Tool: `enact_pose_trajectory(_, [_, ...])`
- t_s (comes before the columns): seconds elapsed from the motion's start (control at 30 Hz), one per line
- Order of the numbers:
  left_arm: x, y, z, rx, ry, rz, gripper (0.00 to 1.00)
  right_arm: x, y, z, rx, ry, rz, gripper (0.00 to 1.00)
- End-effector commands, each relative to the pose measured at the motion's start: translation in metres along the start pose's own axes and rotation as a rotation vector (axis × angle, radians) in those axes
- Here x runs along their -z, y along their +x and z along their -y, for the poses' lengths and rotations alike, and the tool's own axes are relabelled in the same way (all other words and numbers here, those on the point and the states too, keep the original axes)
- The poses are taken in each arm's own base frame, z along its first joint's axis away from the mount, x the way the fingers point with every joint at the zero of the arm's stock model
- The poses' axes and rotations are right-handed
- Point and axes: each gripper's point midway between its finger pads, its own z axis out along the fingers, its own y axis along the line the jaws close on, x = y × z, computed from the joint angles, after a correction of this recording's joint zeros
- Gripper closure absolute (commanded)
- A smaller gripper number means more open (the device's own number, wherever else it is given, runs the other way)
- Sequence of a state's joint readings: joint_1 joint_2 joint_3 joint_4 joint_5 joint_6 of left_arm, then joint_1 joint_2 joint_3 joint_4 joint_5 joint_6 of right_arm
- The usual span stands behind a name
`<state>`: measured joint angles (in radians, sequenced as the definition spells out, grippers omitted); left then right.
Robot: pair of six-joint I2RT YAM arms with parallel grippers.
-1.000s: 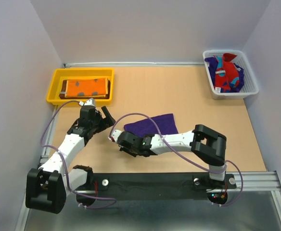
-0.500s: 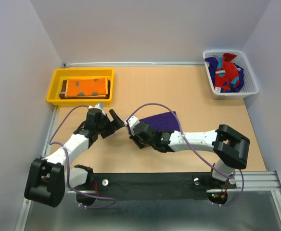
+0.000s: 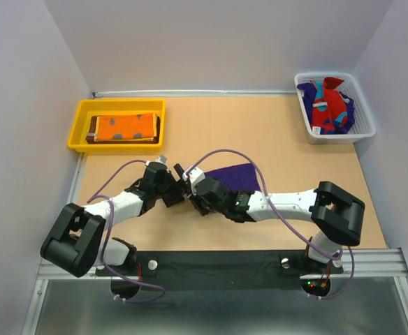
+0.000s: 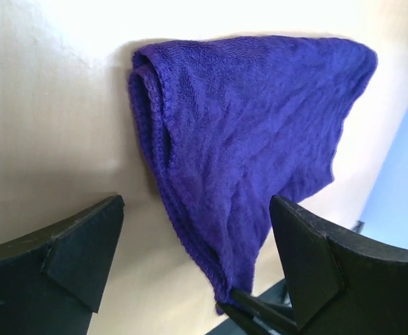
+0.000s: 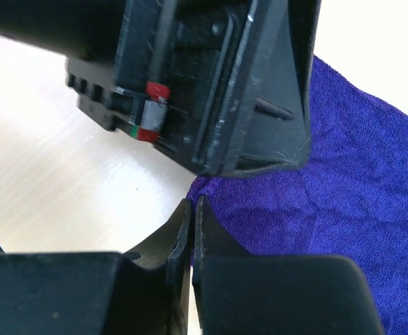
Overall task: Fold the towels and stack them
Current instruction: Neatly place the folded towel into the bin
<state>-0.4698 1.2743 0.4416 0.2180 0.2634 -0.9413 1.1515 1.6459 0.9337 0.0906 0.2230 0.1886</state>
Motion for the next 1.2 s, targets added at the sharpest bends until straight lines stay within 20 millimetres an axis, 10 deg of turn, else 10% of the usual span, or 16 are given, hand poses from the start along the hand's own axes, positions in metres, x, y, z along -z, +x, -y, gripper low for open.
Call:
enact_pose_trajectory(0.0, [-0.009, 0.008, -0.004, 0.044, 0.002, 0.0, 0.02, 0.006, -0.027, -0.001, -0.044, -0.013, 0.099, 0.99])
enact_pose_trajectory(0.5, [-0.029, 0.024, -0.019, 0.117, -0.02, -0.003, 0.35, 0.007, -0.03, -0.003, -0.064, -0.028, 0.119, 0.99])
enact_pose_trajectory(0.8, [-0.037, 0.01, -0.011, 0.001, -0.012, 0.03, 0.89, 0.007, -0.022, -0.004, -0.073, -0.034, 0.105, 0.99])
enact_pose_trajectory(1.03, [-0.053, -0.013, -0.012, -0.159, -0.126, 0.018, 0.96, 0.017, -0.021, 0.014, -0.077, 0.045, 0.128, 0.17])
enact_pose_trajectory(1.17, [-0.054, -0.055, -0.01, -0.258, -0.218, 0.061, 0.98, 0.032, -0.022, 0.033, -0.099, 0.115, 0.162, 0.0])
